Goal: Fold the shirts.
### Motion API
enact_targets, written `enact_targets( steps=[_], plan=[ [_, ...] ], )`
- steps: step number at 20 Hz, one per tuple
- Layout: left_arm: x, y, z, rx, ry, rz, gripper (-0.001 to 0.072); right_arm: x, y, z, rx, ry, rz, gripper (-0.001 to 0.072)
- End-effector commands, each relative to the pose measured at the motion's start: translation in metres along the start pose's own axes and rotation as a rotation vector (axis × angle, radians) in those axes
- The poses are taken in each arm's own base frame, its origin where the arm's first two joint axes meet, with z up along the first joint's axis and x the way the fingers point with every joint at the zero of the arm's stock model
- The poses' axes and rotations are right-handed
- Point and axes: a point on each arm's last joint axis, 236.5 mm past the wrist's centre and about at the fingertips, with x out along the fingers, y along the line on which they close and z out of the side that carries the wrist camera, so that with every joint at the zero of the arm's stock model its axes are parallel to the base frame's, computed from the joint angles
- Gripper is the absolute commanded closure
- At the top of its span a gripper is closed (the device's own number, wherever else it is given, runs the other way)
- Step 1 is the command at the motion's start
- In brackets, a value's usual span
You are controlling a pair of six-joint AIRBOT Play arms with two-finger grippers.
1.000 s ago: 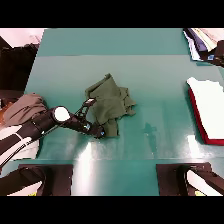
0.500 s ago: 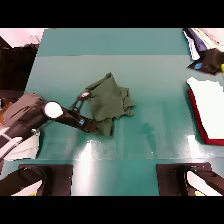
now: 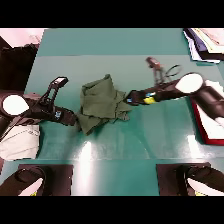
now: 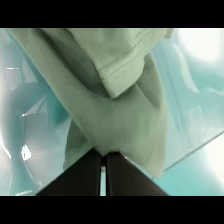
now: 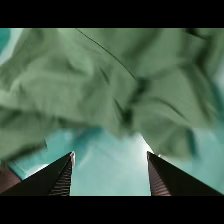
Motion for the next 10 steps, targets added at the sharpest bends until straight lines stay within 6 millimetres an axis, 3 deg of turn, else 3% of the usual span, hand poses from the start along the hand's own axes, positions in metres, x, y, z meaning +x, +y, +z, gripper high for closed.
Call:
enact_targets(
  steps=[1, 8, 10],
  plan=[
    [-0.005, 0.002, -0.007, 0.002, 0.025, 0.008, 0.0681, 0.062, 0.019, 0.013, 0.011, -0.043, 0.037, 0.0192],
    [-0.005, 0.001, -0.011, 0.002, 0.04, 0.006, 0.0681, 0.13, 0.027, 0.015, 0.032, 0.094, 0.031, 0.0208],
    [-0.005, 0.001, -0.011, 0.003, 0.04, 0.006, 0.0681, 0.138, 0.023, 0.008, 0.034, 0.143, 0.024, 0.0291]
  ],
)
